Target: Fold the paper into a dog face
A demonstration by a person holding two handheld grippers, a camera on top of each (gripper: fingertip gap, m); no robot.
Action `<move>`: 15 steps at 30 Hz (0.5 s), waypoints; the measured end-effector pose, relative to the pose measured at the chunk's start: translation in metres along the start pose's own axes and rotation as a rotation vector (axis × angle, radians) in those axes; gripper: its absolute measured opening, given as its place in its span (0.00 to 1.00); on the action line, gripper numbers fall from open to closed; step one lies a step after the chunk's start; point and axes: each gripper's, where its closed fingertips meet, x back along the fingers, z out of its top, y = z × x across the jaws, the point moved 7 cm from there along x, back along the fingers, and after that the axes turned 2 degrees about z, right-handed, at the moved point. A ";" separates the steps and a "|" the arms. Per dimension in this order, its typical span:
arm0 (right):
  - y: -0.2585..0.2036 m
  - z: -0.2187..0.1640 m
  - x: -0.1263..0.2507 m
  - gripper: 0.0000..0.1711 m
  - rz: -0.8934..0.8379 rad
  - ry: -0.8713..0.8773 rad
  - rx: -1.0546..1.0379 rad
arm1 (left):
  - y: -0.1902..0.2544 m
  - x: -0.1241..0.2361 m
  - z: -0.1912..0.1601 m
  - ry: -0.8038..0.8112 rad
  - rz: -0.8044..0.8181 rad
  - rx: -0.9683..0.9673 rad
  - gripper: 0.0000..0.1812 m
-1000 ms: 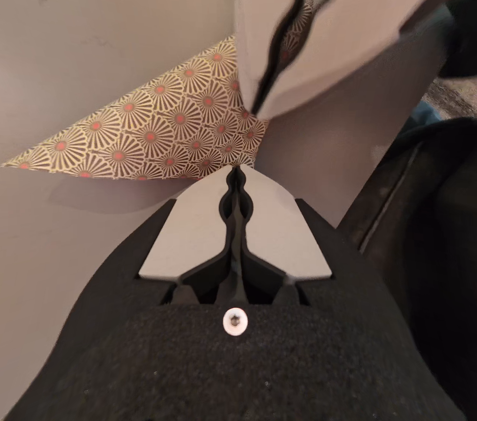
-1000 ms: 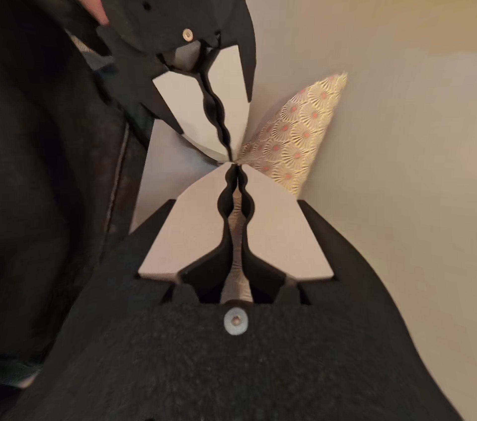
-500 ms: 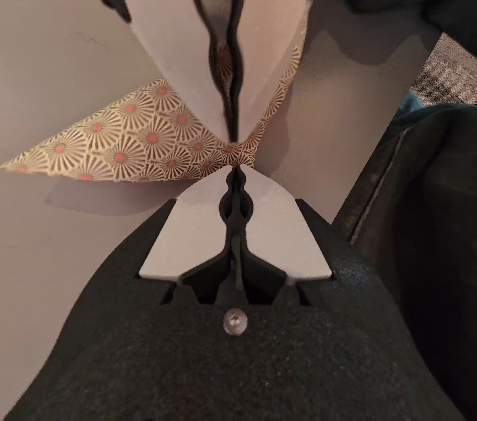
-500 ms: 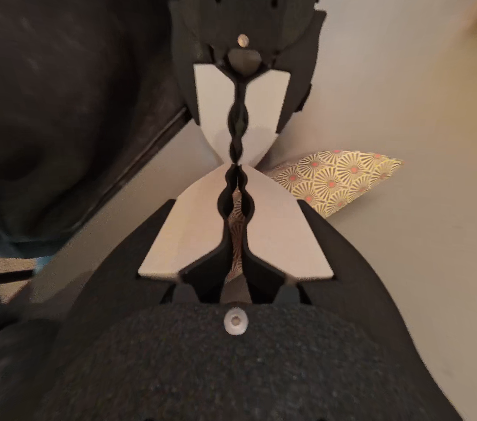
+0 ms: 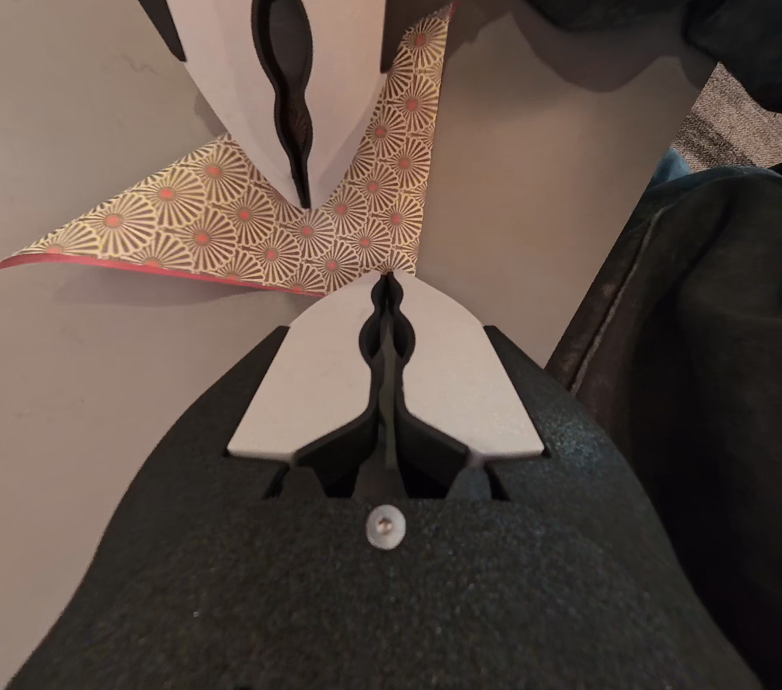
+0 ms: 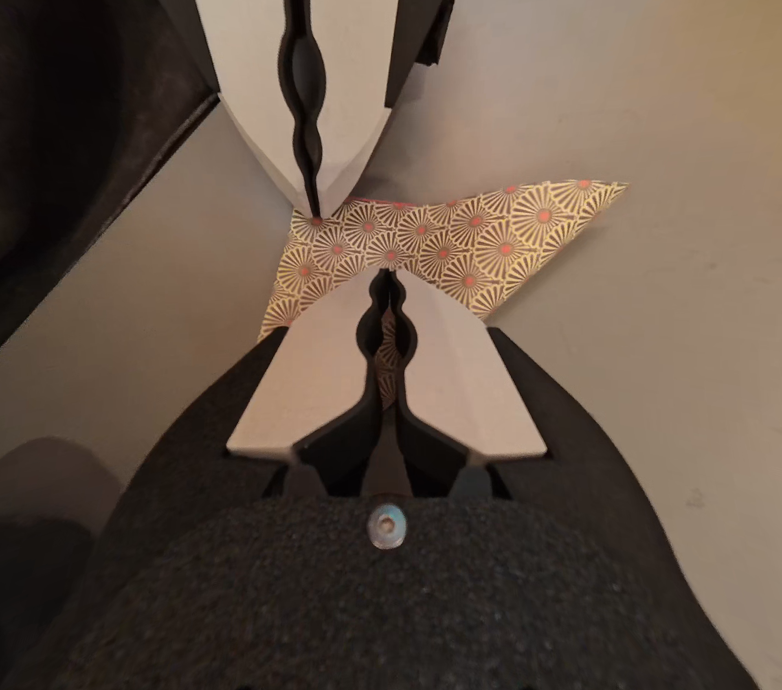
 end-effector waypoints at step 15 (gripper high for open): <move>0.003 0.002 0.001 0.00 -0.012 -0.030 0.008 | -0.001 0.000 0.000 0.001 -0.014 0.013 0.00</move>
